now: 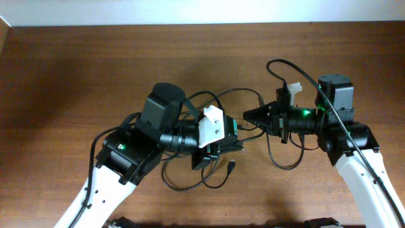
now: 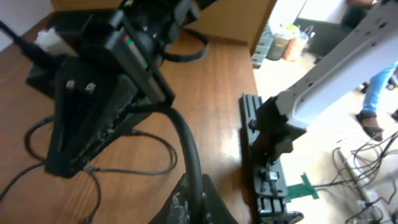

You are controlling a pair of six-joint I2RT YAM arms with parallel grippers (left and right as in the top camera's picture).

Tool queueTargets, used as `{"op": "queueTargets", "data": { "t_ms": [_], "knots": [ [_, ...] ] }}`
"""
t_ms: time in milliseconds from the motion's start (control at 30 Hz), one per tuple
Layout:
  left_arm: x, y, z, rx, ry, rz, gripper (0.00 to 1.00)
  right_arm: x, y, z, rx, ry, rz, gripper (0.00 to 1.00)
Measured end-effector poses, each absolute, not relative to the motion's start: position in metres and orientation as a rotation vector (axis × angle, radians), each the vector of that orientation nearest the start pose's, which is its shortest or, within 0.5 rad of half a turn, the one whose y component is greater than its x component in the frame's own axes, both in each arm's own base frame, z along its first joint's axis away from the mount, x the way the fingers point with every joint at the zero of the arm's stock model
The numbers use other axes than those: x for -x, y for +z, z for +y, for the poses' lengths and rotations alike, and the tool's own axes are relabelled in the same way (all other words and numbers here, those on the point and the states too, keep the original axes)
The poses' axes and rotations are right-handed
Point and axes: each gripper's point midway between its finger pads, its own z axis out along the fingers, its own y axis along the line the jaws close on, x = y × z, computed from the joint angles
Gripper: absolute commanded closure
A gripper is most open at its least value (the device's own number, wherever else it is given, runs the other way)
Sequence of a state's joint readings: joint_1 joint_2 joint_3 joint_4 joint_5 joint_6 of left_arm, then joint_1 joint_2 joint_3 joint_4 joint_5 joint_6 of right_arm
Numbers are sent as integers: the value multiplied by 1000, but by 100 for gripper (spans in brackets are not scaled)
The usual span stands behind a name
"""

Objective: Untangle cables
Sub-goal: 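Lift the right gripper up and right, pulling a cable strand away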

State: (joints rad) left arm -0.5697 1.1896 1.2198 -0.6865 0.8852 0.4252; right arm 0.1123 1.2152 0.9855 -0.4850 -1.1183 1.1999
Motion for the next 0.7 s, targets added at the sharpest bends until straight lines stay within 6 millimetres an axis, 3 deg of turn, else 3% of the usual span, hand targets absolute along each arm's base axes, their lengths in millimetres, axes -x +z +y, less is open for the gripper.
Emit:
{"op": "queueTargets", "data": {
  "t_ms": [33,67,200,300,400,467,700],
  "knots": [
    [-190,312,-278,-1422,-1040,1602,22,-275,266,186,-665,1889,2451,96],
    [-192,311,-278,-1417,-1031,1613,1,-277,267,186,-651,1886,2440,96],
    [-196,308,-276,-1406,-1002,1638,1,-288,286,189,-529,1917,2348,96],
    [-195,306,-275,-1405,-1000,1653,1,-299,321,192,-370,1980,2199,96],
    [-194,303,-274,-1407,-1004,1676,1,-304,390,193,-126,2031,1928,96],
    [-193,302,-273,-1407,-1005,1682,1,-300,420,190,-38,2042,1785,96],
    [-192,300,-272,-1405,-1011,1698,1,-300,460,185,-82,2088,1682,96]
  ]
}}
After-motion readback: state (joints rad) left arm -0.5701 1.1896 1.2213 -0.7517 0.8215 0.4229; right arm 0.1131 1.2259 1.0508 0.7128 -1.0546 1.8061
